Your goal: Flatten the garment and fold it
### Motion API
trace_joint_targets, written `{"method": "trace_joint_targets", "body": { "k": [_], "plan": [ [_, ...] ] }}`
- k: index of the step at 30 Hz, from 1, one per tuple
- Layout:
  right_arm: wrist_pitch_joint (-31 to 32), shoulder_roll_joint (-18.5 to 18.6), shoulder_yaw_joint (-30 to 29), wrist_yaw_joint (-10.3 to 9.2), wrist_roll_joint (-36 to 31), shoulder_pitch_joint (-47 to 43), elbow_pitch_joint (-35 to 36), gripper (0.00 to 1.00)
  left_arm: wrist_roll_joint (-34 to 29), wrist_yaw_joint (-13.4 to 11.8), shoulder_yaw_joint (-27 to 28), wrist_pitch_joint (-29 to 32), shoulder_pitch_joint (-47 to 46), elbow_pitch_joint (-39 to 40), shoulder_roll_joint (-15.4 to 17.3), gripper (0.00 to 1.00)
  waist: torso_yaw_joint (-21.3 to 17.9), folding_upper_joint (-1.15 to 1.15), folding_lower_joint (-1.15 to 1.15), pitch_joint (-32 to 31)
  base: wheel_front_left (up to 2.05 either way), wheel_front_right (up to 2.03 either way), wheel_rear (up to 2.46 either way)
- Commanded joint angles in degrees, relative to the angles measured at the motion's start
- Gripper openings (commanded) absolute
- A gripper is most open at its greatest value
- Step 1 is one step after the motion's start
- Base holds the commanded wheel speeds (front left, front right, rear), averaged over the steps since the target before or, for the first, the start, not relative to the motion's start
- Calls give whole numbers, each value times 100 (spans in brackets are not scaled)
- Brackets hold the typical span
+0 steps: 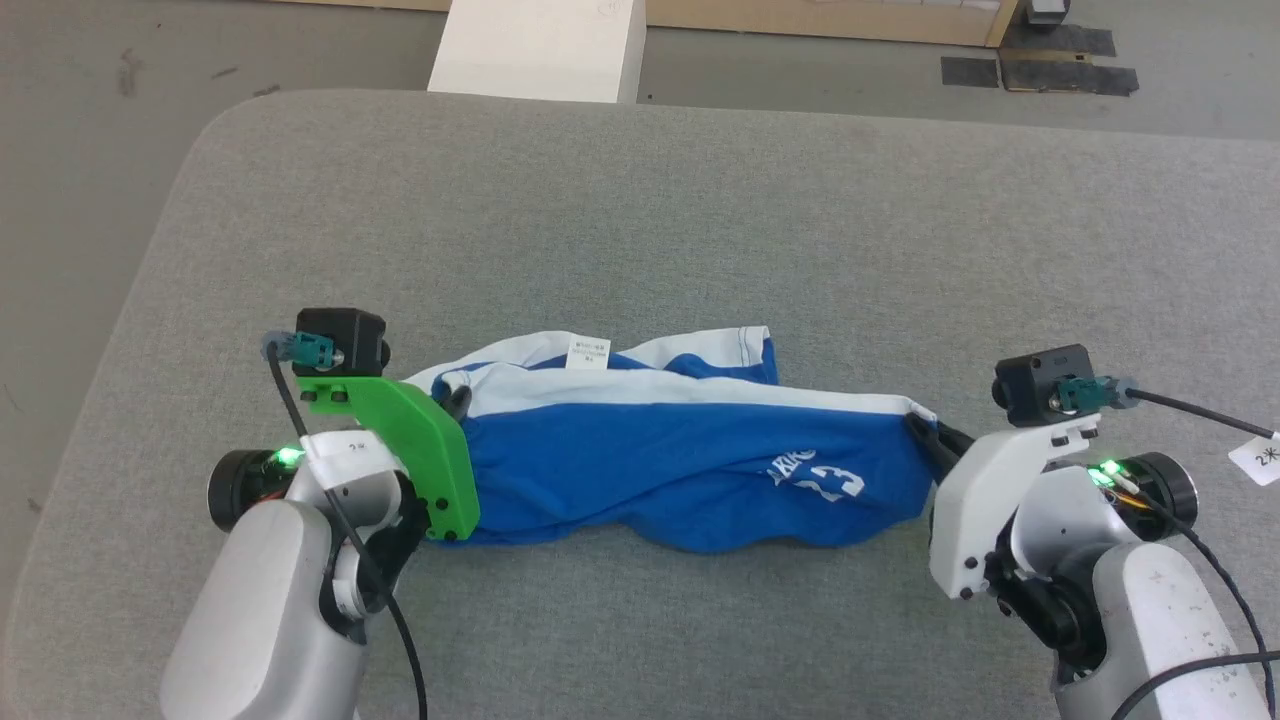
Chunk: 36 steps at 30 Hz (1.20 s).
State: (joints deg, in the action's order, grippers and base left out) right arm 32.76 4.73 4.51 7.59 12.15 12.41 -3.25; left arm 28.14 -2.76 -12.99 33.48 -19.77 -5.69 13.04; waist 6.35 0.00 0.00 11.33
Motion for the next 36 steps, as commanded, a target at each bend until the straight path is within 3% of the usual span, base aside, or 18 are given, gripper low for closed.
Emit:
{"method": "trace_joint_targets", "body": {
  "k": [1,9,21,36],
  "plan": [
    [-38,-6,-20,-10,4,-6,-7,0,78,-46,14,21,83,31,18,0,-2,0,0,5,0,0,0],
    [-63,-17,-46,-10,-8,-6,-20,0,235,-2,70,-104,132,93,-27,0,24,0,0,-42,0,0,0],
    [-373,58,-185,-10,49,178,48,0,477,237,440,-1055,31,490,-93,0,1,0,0,-361,0,0,0],
    [-599,628,-63,-10,901,1995,209,0,605,544,731,-1626,-1512,675,-15,0,-194,0,0,-993,0,0,0]
  ]
}}
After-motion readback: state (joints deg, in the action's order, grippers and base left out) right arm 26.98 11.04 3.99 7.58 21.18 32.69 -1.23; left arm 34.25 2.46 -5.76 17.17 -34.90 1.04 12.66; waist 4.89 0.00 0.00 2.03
